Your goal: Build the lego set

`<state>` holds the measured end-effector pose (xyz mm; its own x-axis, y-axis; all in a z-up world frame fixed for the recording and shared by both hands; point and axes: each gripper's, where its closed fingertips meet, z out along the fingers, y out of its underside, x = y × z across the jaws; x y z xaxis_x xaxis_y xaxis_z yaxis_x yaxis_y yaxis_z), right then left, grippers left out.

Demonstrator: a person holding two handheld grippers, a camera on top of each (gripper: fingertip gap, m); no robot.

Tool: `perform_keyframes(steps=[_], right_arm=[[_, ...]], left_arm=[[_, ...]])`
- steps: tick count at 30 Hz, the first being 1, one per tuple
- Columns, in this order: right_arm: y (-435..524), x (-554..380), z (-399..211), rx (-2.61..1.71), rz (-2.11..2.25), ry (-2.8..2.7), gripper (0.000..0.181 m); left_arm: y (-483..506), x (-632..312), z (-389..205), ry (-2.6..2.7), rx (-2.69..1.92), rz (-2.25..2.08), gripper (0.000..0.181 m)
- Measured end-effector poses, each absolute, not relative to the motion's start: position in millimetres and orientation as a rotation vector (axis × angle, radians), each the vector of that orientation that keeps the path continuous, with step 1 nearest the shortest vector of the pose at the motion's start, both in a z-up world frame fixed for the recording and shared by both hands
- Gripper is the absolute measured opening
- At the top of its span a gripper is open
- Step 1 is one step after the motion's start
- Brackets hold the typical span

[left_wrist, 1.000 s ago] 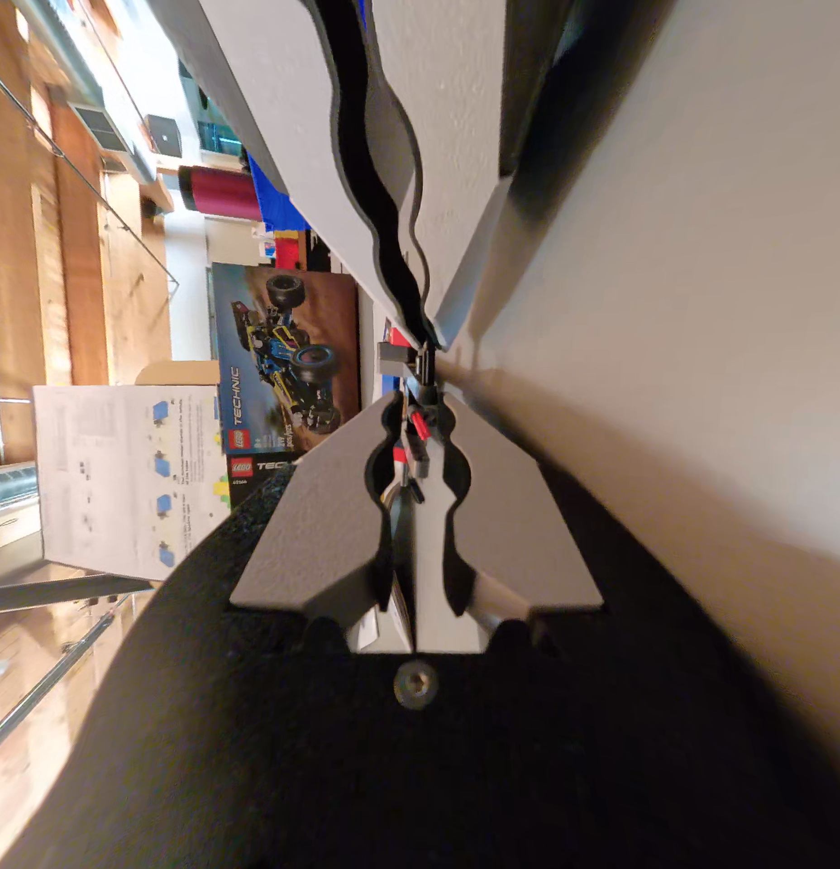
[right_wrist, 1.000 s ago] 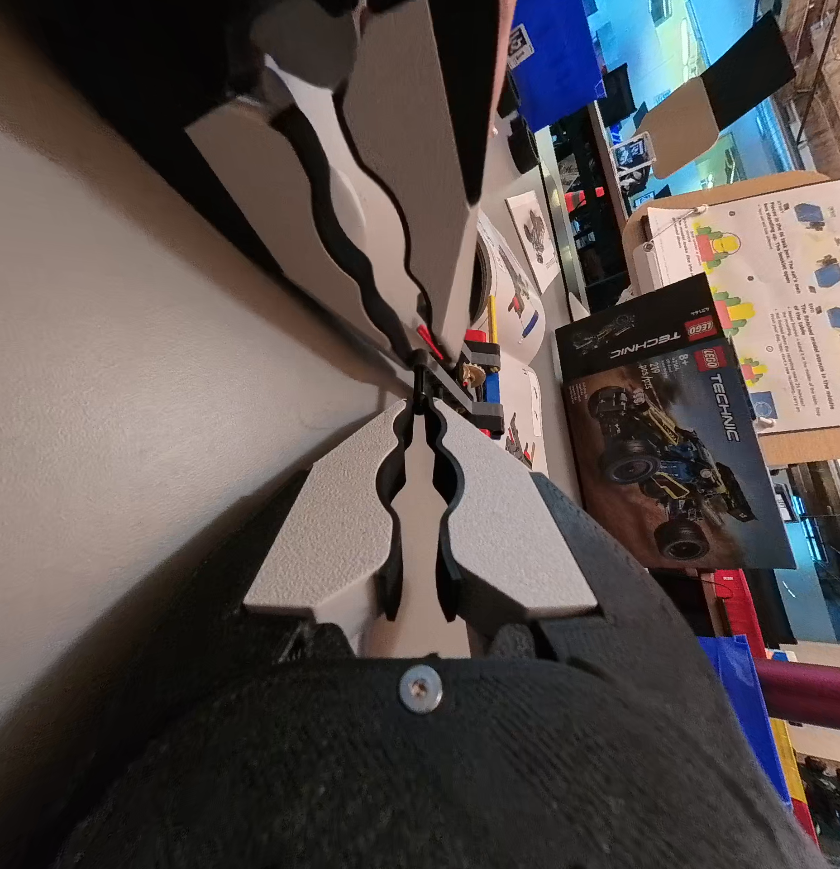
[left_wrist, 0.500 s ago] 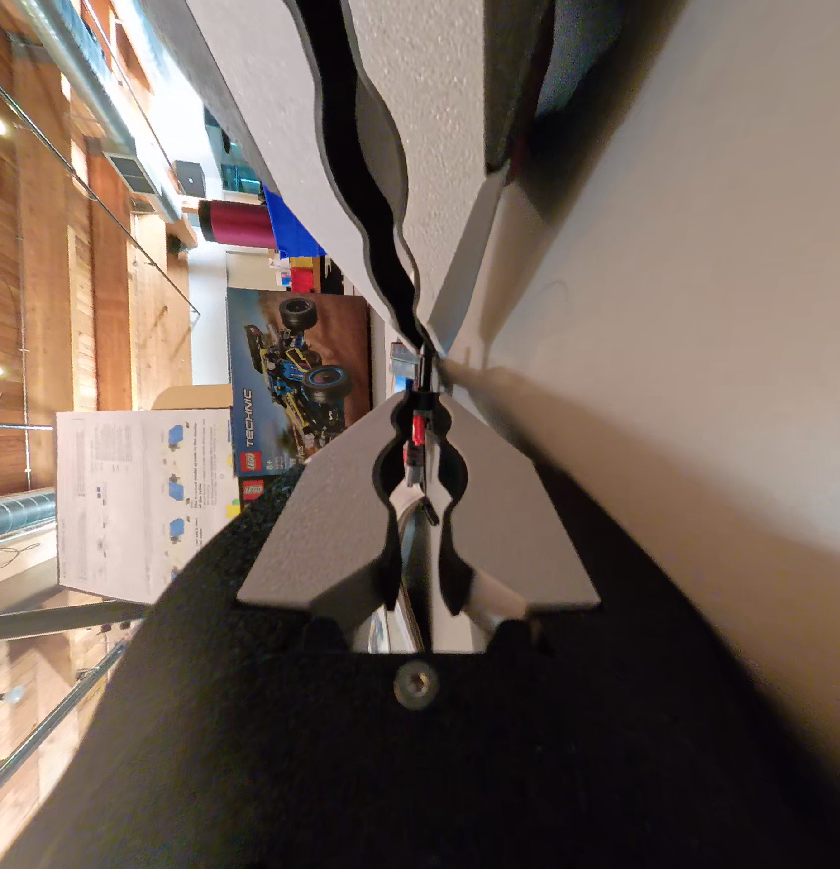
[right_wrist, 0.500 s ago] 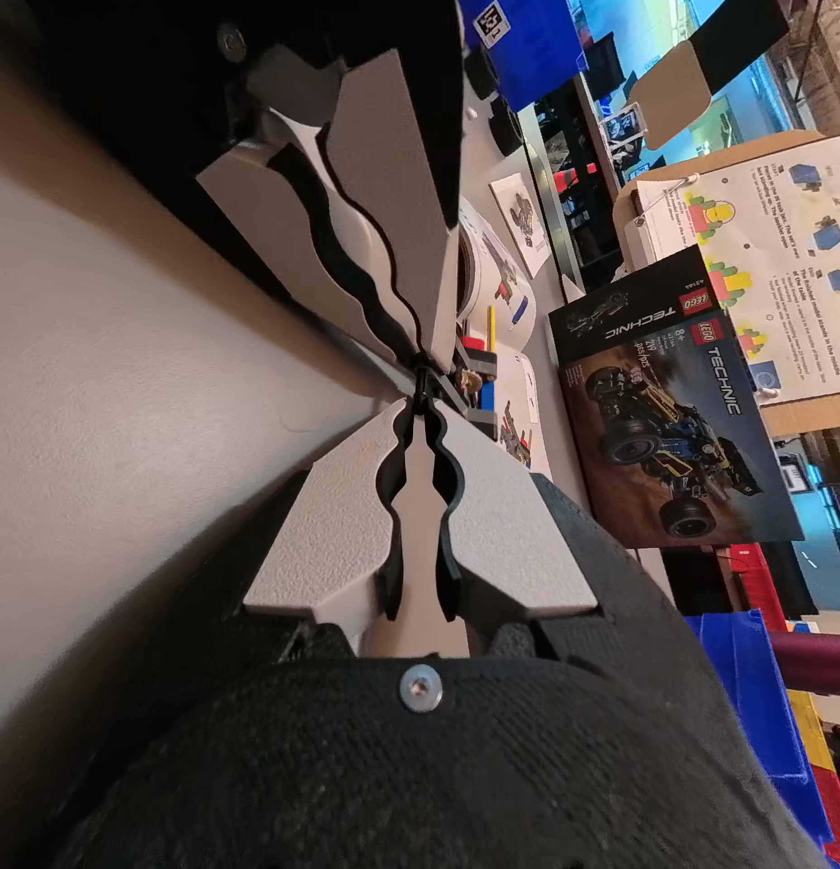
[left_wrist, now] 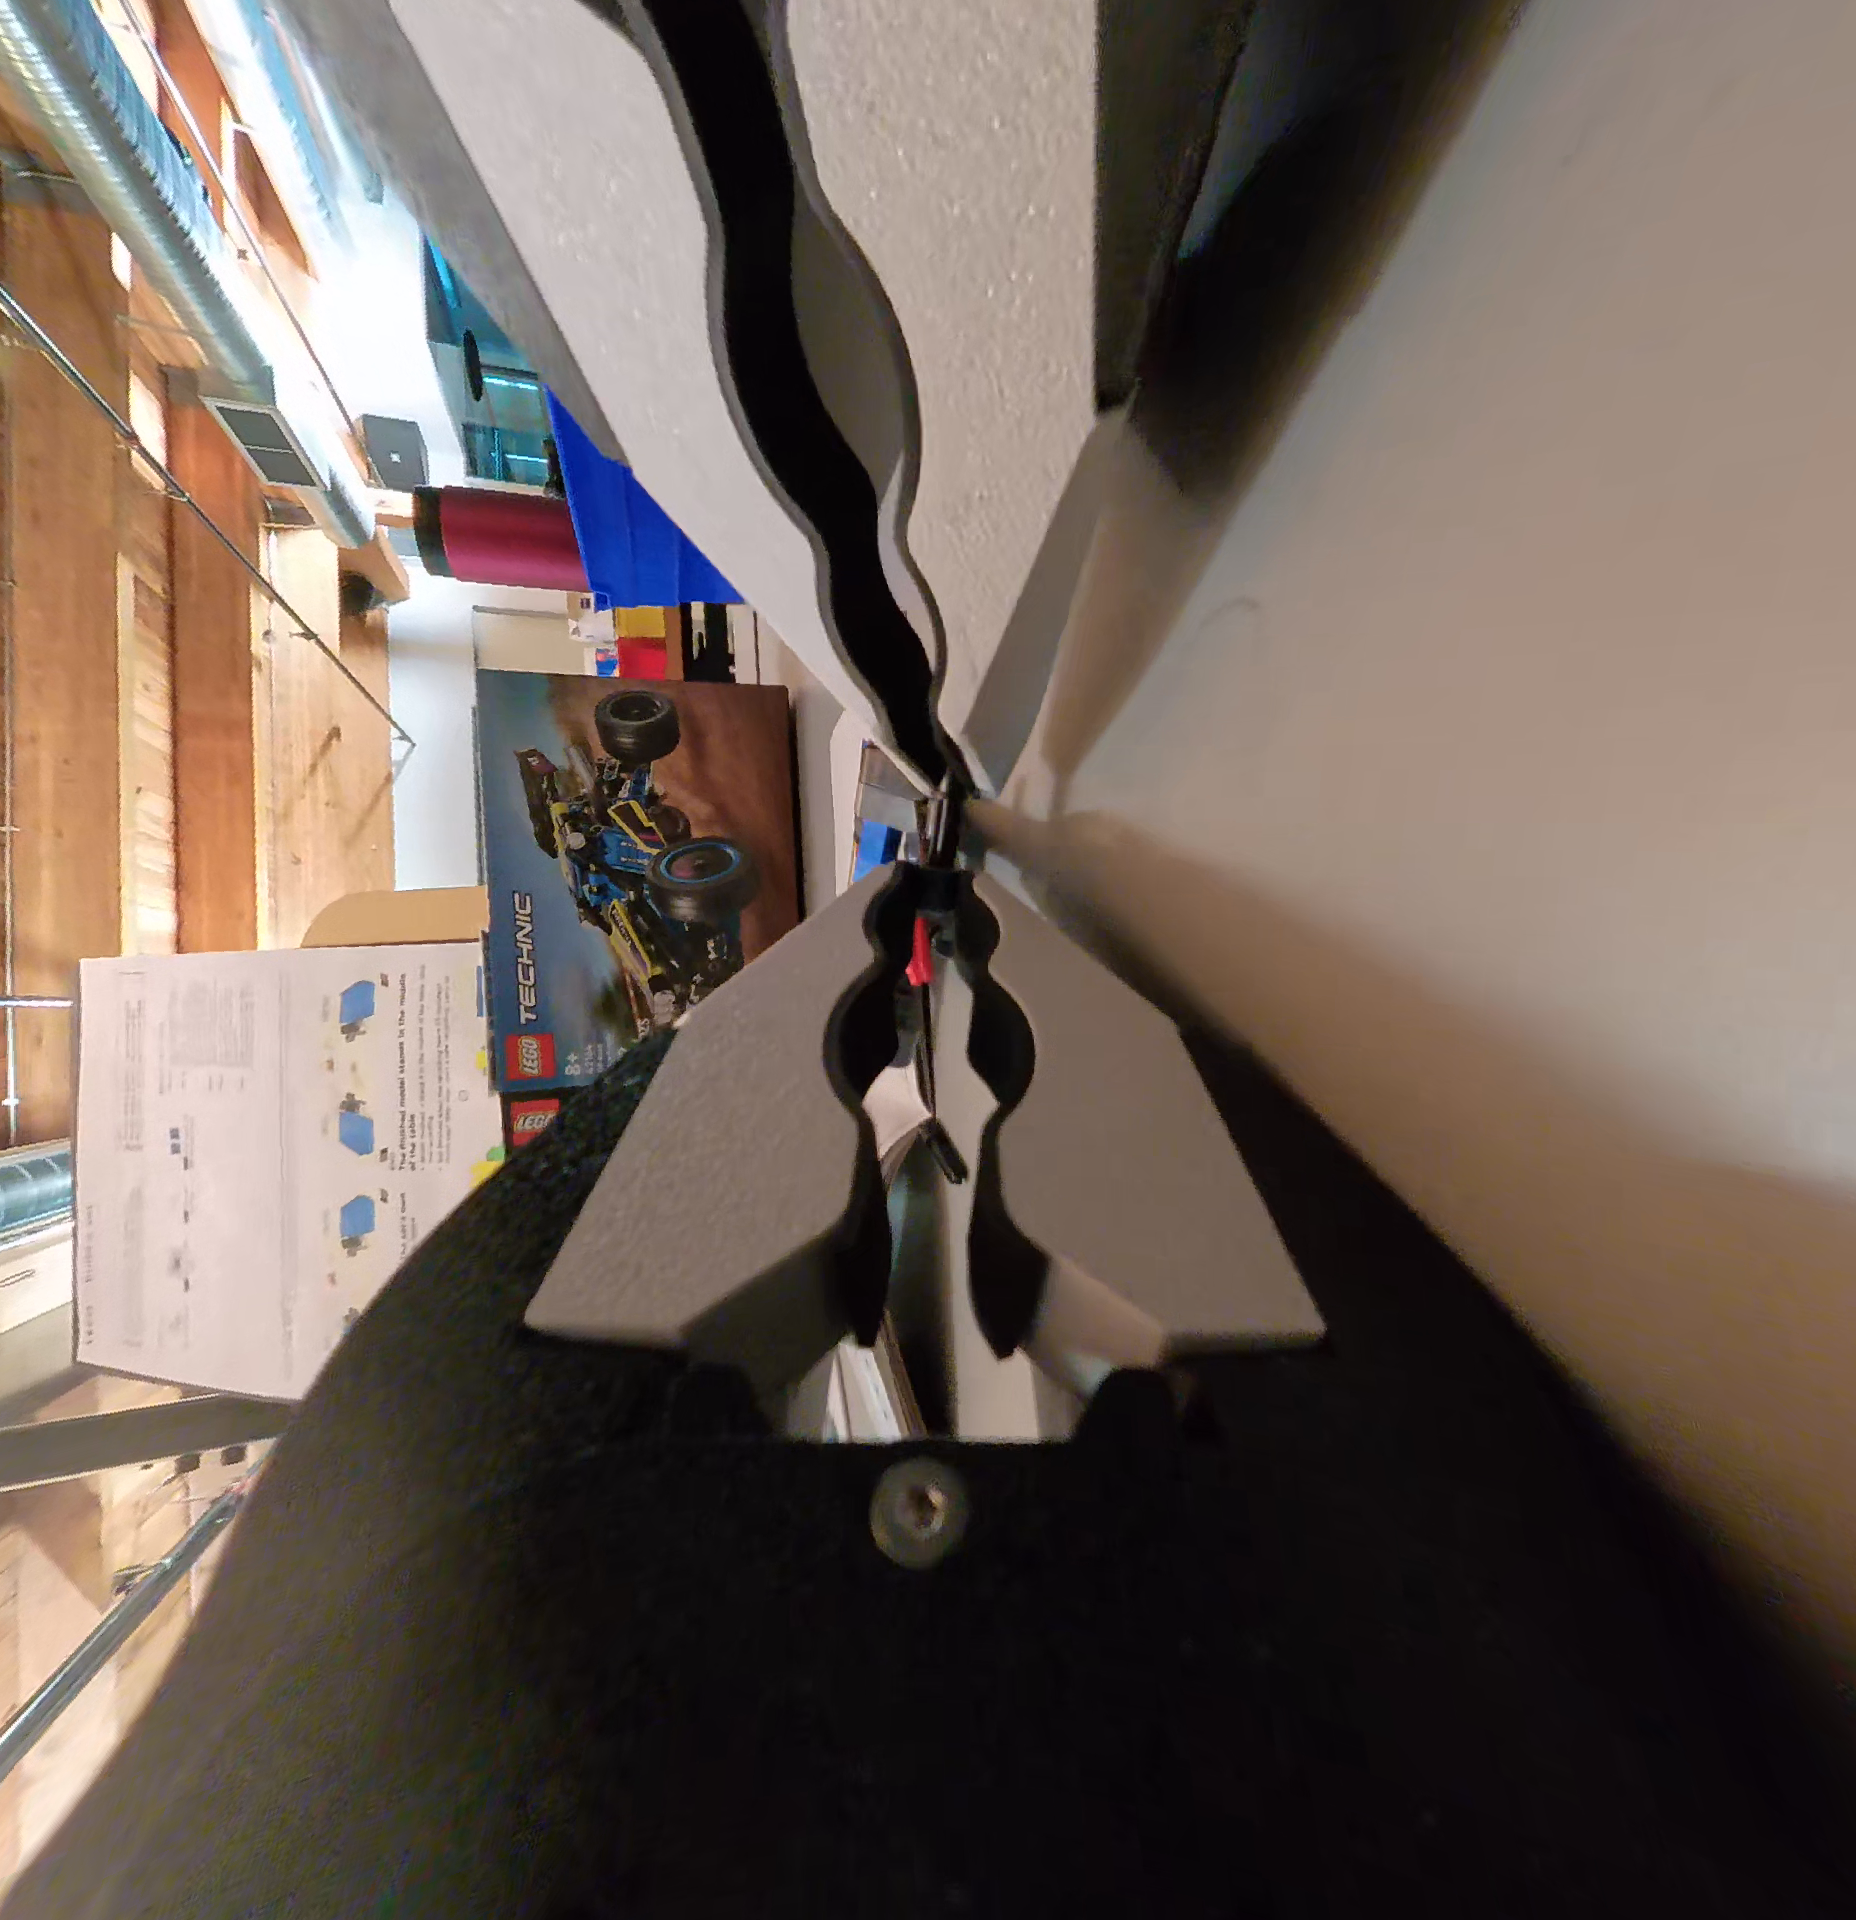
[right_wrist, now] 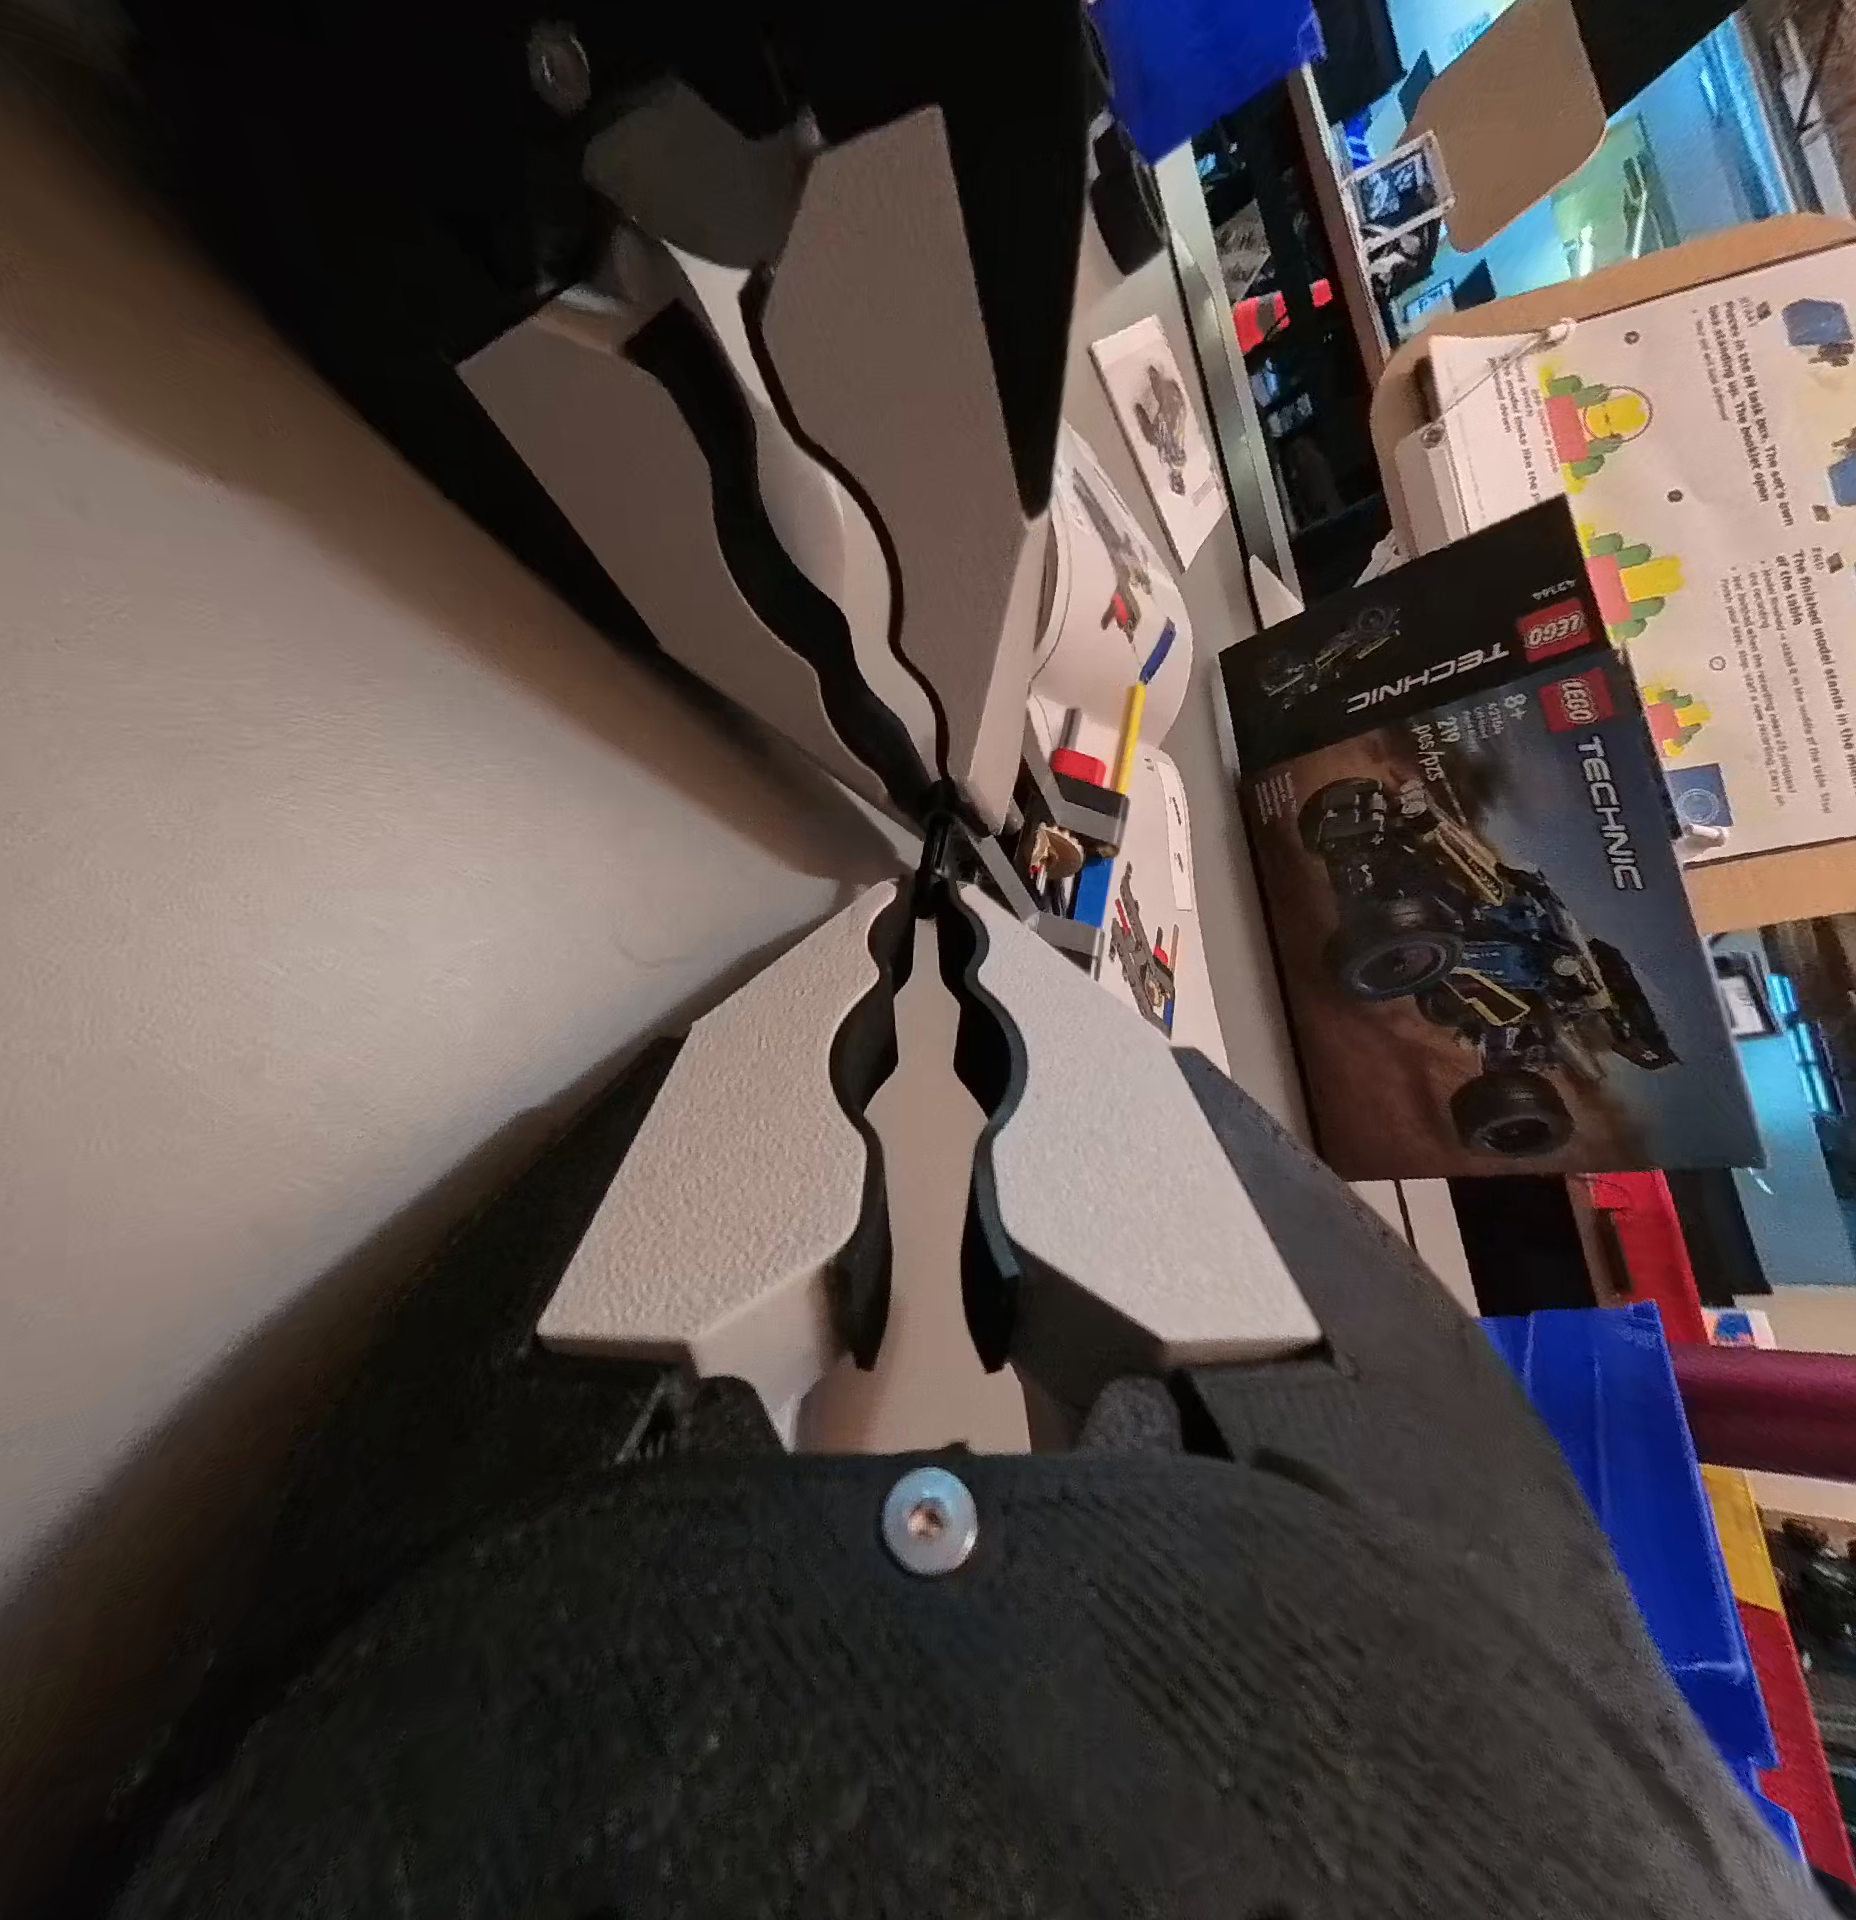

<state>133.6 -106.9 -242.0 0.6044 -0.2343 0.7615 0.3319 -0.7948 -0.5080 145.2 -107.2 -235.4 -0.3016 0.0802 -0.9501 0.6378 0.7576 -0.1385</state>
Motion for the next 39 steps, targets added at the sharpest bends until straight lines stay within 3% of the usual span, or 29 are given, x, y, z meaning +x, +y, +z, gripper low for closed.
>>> perform_keyframes(steps=[39], right_arm=[[-101.6, 135.7, -239.4, -2.198, -1.191, -0.076, 0.003]], left_arm=[[-108.8, 145.8, -238.8, 1.835, 0.525, -0.615, 0.005]])
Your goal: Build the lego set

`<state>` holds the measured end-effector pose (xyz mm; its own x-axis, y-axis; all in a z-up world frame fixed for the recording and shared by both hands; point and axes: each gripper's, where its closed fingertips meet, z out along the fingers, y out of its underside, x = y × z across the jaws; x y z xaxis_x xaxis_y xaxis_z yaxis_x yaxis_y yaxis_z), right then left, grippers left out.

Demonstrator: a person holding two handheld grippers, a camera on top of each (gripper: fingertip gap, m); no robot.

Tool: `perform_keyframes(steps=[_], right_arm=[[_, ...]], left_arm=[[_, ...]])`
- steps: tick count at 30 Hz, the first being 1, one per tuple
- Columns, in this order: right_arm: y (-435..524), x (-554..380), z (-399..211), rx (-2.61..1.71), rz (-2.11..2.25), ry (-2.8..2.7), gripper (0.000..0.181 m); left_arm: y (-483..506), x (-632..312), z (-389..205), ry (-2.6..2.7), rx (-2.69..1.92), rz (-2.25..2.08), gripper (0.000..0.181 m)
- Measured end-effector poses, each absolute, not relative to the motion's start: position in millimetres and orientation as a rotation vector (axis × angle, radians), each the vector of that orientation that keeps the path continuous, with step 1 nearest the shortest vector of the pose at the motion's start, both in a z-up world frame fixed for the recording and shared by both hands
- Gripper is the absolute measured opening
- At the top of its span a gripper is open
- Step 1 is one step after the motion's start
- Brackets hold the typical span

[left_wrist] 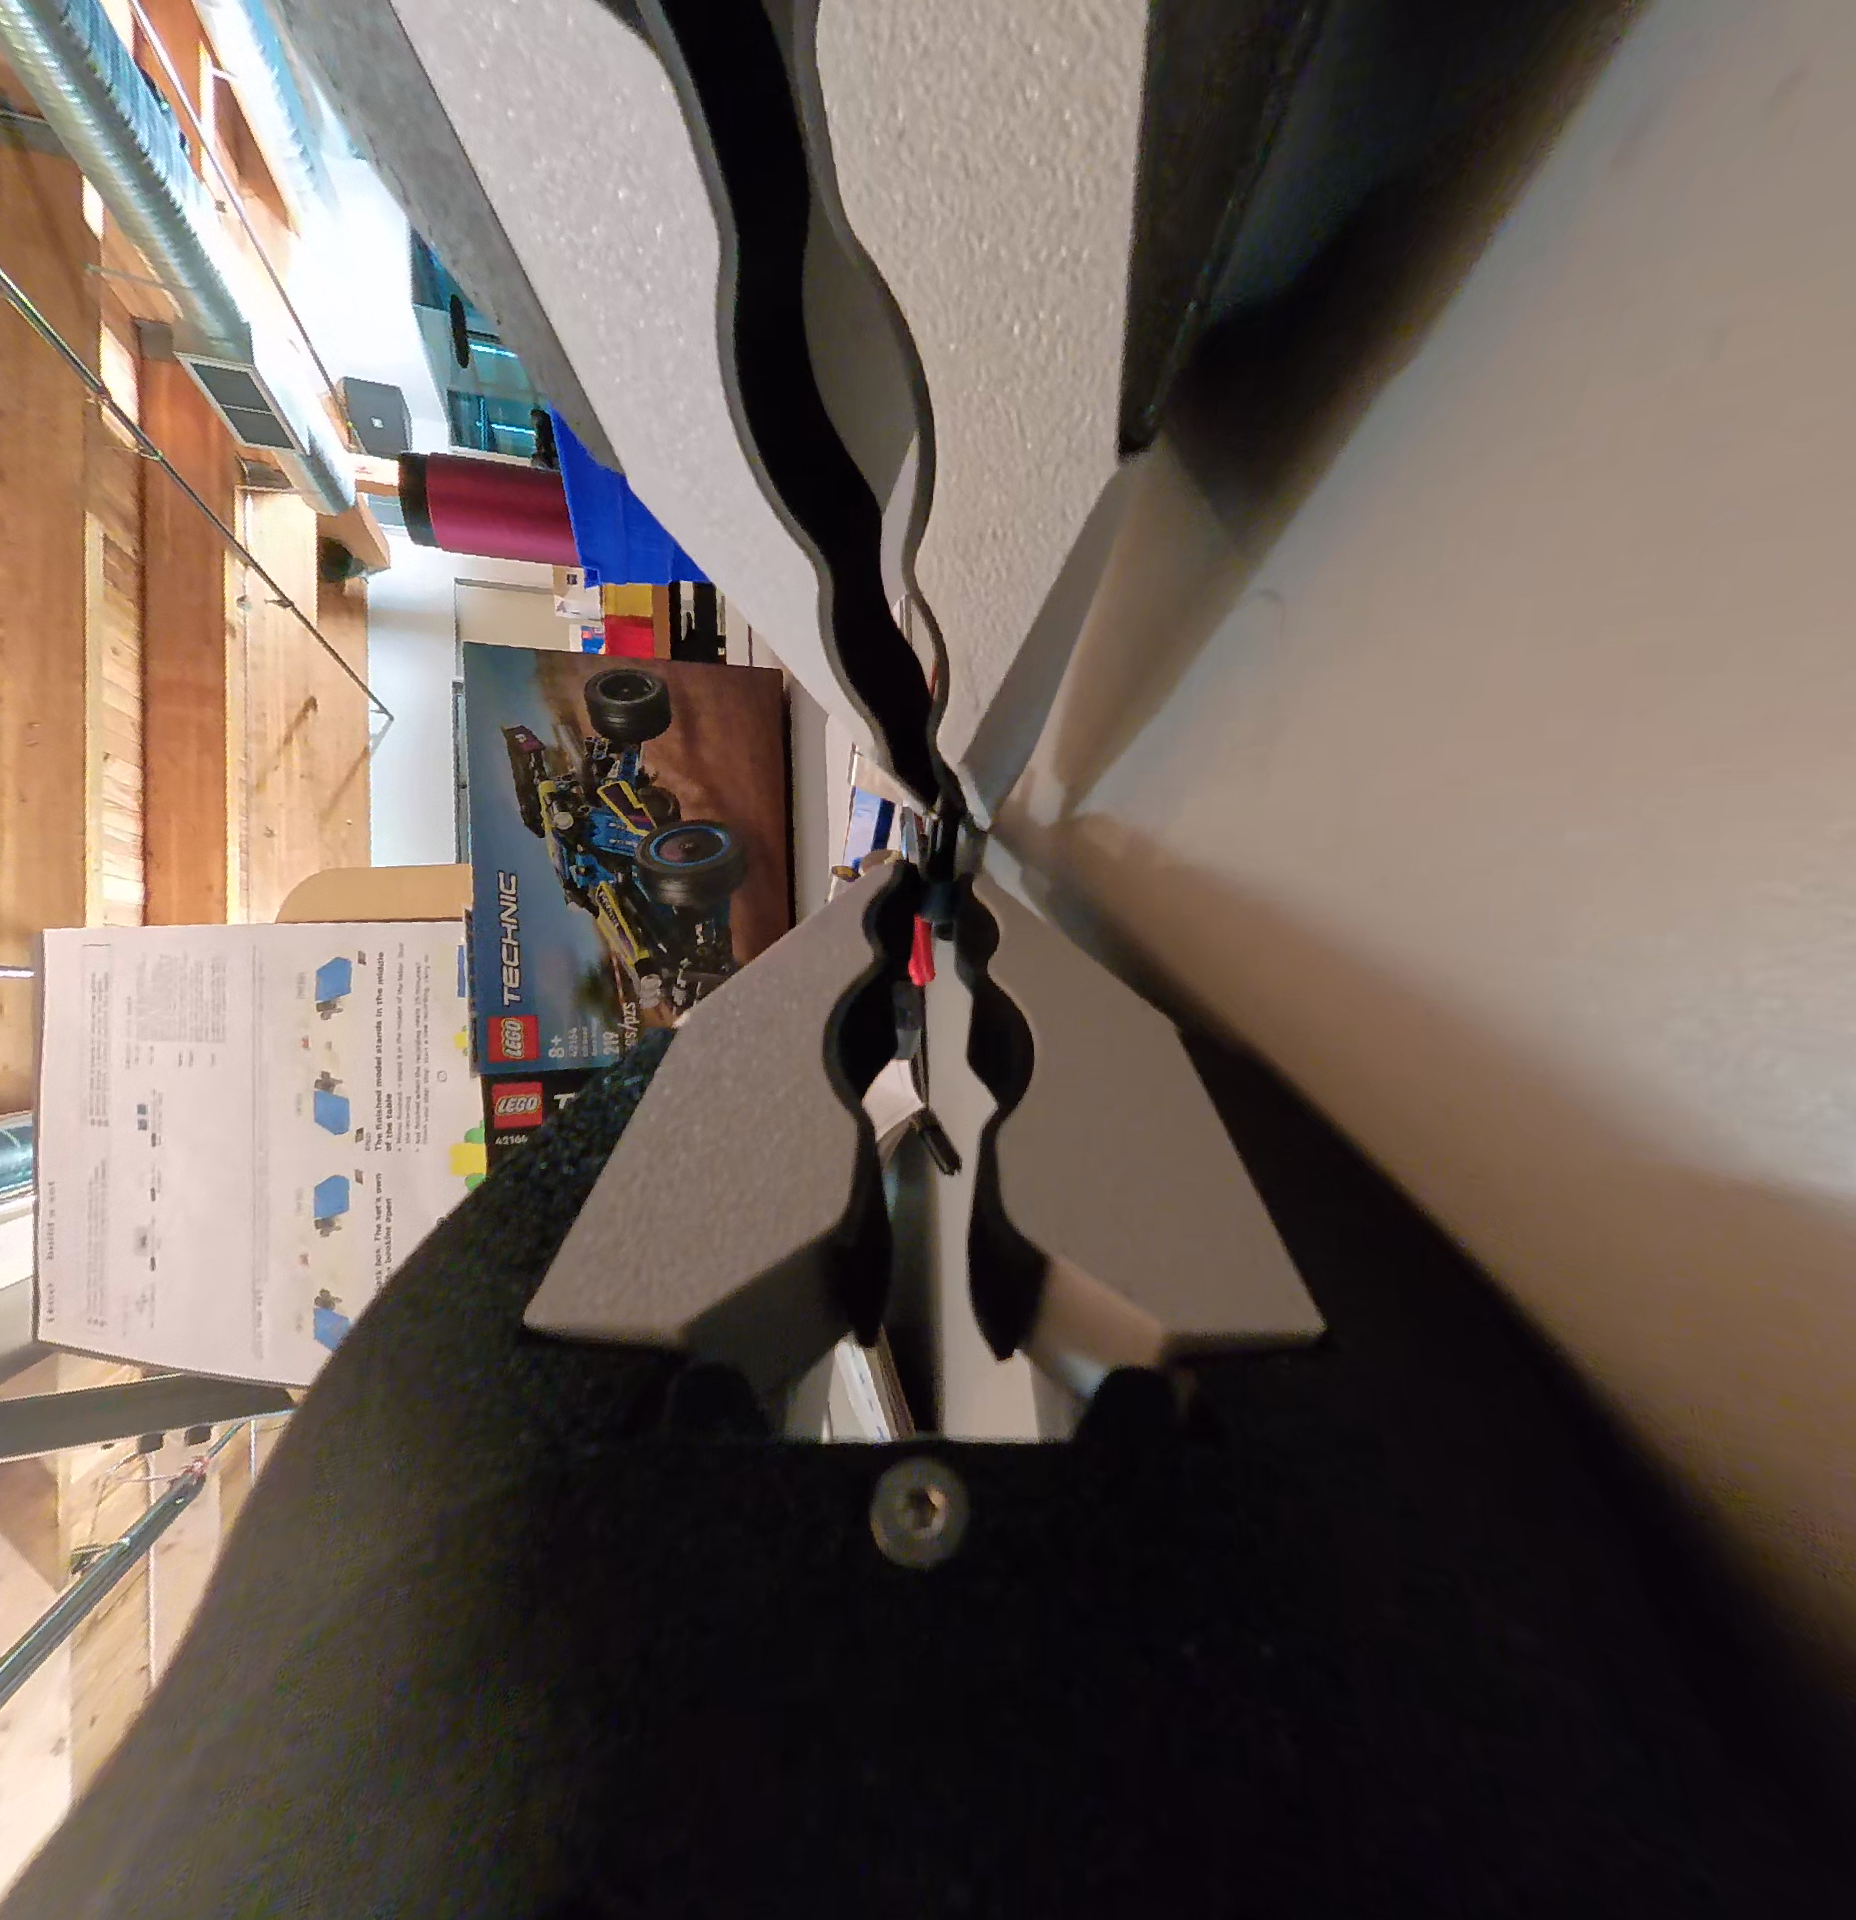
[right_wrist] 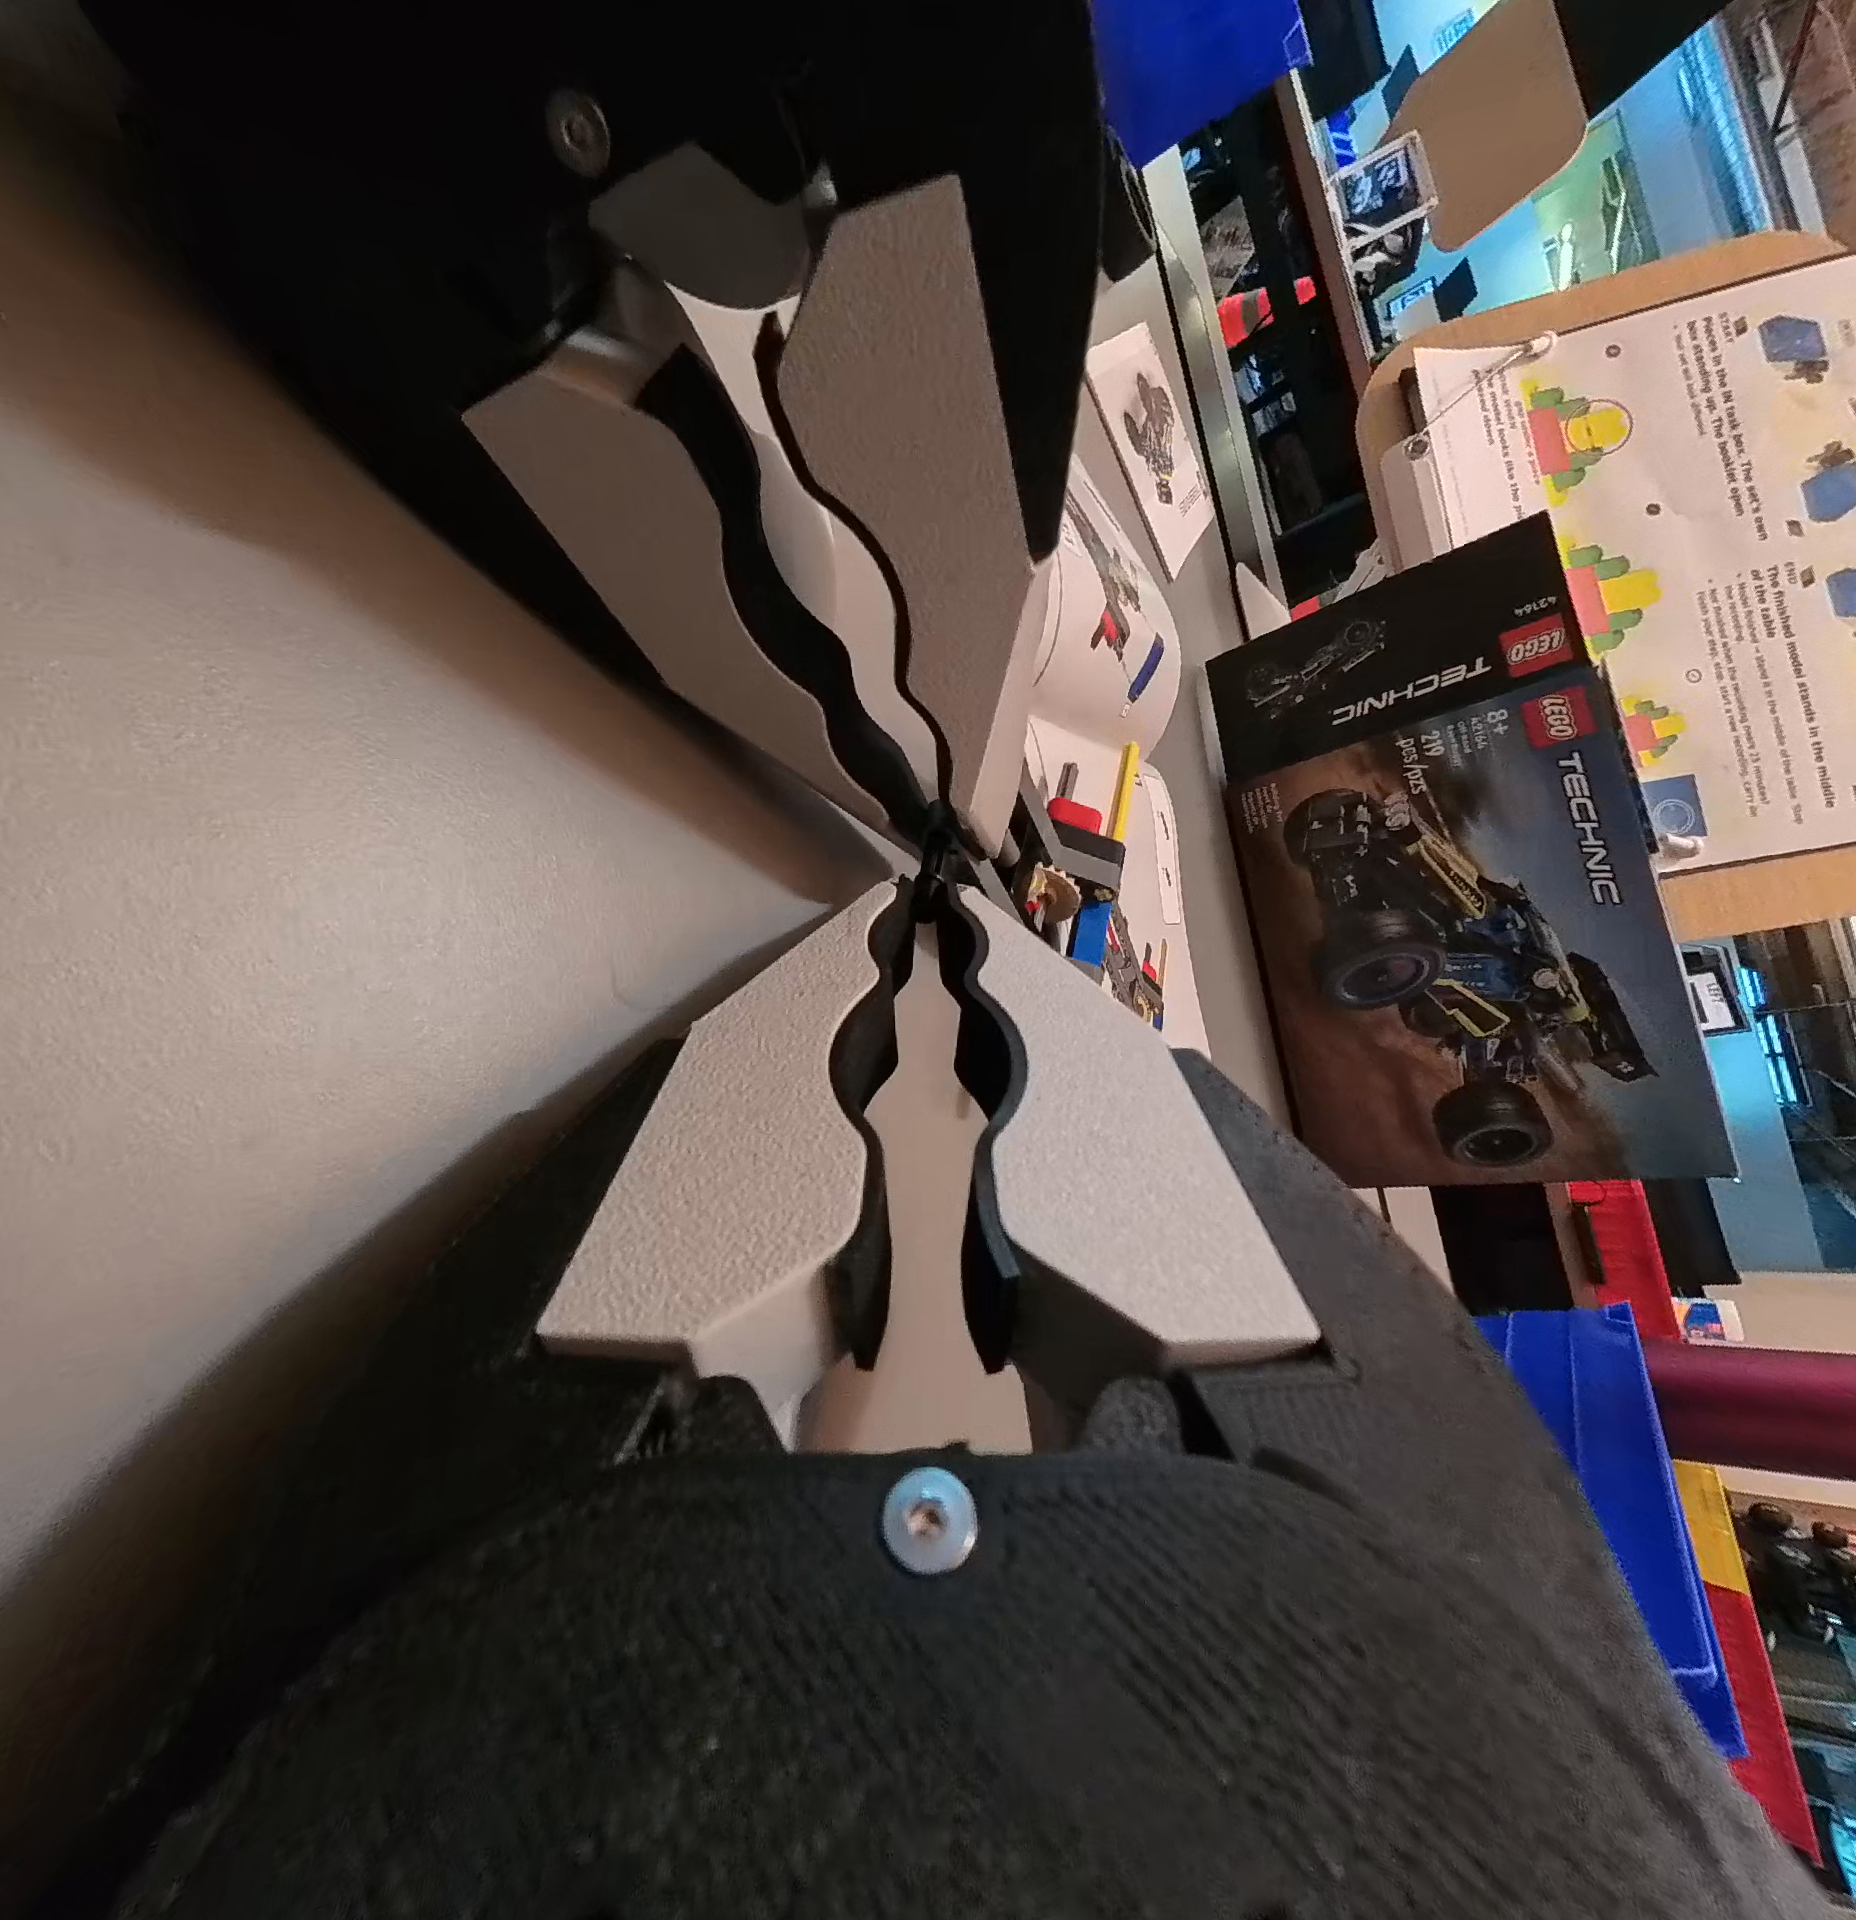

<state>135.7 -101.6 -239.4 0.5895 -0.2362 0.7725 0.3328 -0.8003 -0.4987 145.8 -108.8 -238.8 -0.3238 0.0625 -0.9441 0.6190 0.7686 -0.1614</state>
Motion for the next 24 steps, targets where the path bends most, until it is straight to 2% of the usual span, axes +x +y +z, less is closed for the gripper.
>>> perform_keyframes(steps=[9, 11, 14, 17, 20, 24], right_arm=[[-106, 138, -237, -2.140, -1.250, -0.125, 0.005], [-110, 138, -227, -2.086, -1.242, -0.075, 0.021], [-105, 111, -215, -1.988, -1.072, -0.170, 0.035], [-130, 112, -212, -2.132, -0.975, -0.130, 0.044], [-149, 123, -198, -2.129, -0.741, 0.055, 0.045], [-147, 140, -200, -1.969, -0.202, 0.418, 0.039]], left_arm=[[-110, 148, -237, 1.783, 0.560, -0.630, 0.005], [-110, 145, -236, 1.764, 0.594, -0.653, 0.005], [-109, 144, -236, 1.756, 0.644, -0.705, 0.005], [-104, 136, -235, 1.696, 0.761, -0.754, 0.005], [-104, 123, -229, 1.589, 0.862, -0.796, 0.004], [-105, 117, -223, 1.504, 0.894, -0.764, 0.004]])
